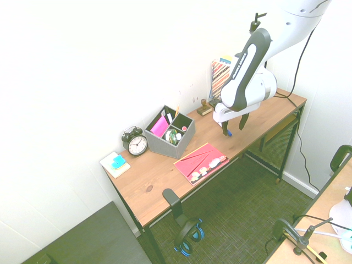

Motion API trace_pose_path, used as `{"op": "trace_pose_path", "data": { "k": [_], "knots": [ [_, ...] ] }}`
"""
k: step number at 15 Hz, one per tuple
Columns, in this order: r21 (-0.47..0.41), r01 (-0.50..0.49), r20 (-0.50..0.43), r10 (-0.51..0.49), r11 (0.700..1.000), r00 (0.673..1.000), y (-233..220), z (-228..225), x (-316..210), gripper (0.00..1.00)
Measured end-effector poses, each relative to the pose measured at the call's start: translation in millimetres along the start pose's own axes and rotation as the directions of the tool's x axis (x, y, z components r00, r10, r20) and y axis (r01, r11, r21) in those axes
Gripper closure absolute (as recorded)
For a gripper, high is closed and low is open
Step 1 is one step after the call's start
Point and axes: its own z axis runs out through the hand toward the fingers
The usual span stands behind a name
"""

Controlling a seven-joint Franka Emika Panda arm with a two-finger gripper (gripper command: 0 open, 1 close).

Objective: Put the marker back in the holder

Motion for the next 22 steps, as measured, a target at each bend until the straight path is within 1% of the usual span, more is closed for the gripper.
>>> {"op": "trace_pose_path", "data": {
  "k": [7, 14, 17, 18, 19, 22],
  "knots": [
    [-0.01, 0.013, 0.024, -0.012, 1.0, 1.0, -15.3, 22.1, 8.3, 1.0],
    [-0.008, 0.008, 0.03, -0.008, 1.0, 1.0, -25.1, 22.8, 15.9, 1.0],
    [-0.024, 0.002, 0.031, -0.001, 1.0, 1.0, -21.6, 21.3, 20.6, 1.0],
    [-0.04, -0.005, 0.059, 0.007, 0.999, 0.998, -22.3, 16.1, 20.6, 1.0],
    [-0.049, -0.006, 0.092, 0.01, 0.999, 0.996, -27.9, 1.7, 19.2, 1.0],
    [-0.049, -0.031, 0.18, 0.04, 0.998, 0.983, -52.1, -83.2, 5.7, 1.0]
  ]
}}
